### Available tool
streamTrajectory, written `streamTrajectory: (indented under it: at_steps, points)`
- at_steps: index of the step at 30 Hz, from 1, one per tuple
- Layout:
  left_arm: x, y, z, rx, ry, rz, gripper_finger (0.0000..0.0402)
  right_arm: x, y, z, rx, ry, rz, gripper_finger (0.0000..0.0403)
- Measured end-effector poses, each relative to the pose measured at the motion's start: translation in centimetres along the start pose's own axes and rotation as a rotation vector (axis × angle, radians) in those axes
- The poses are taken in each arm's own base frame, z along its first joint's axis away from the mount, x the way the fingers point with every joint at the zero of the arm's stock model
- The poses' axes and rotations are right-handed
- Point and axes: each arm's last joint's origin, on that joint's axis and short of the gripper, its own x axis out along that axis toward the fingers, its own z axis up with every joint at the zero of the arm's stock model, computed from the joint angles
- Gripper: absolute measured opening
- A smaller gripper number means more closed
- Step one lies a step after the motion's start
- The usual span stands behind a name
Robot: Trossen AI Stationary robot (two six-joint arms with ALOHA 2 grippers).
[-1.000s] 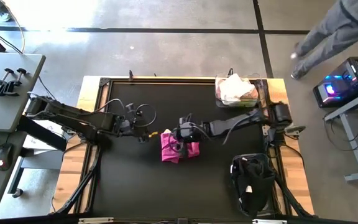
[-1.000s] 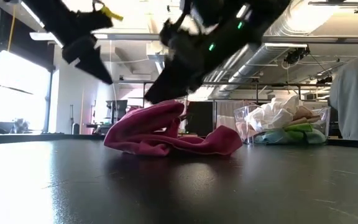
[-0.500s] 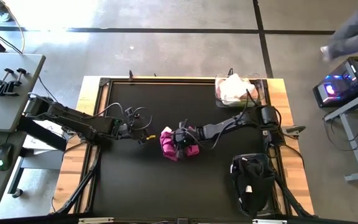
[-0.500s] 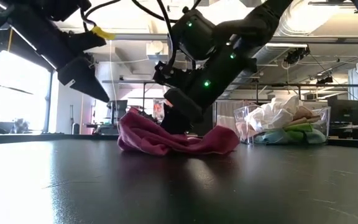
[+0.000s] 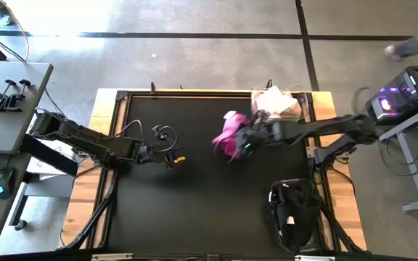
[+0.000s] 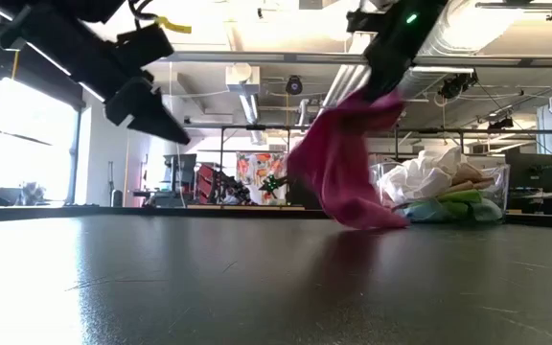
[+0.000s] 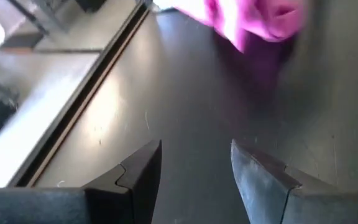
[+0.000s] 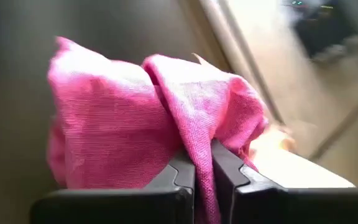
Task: Sort towels by color in basket
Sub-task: Put the pink towel into the top transparent bin
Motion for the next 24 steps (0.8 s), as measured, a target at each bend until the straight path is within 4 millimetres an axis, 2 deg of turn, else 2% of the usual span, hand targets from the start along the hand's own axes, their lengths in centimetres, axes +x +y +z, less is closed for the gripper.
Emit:
streamTrajectory:
  at_steps: [5, 8, 15, 19, 24]
  points:
    - [0.5, -0.4, 0.9, 0.05, -0.079, 0.0, 0.0181, -3.9, -7.4, -2.0, 0.068, 0.01, -0.19, 0.0013]
    - [0.8, -0.7, 1.2, 0.078, -0.109, 0.002, 0.0181, -5.8, -11.2, -3.2, 0.11, -0.017, -0.319, 0.0009]
    - [2.2, -0.4, 2.0, 0.165, -0.173, 0.059, 0.0181, -8.6, -17.4, -4.4, 0.134, 0.001, -0.402, 0.0009]
    - [3.4, 0.9, 1.8, 0.151, -0.14, 0.113, 0.0181, -8.6, -19.5, -4.4, 0.17, 0.057, -0.411, 0.0009]
    - [4.7, 2.5, 1.4, 0.118, -0.089, 0.176, 0.0181, -5.7, -21.1, -5.3, 0.16, 0.285, -0.381, 0.0009]
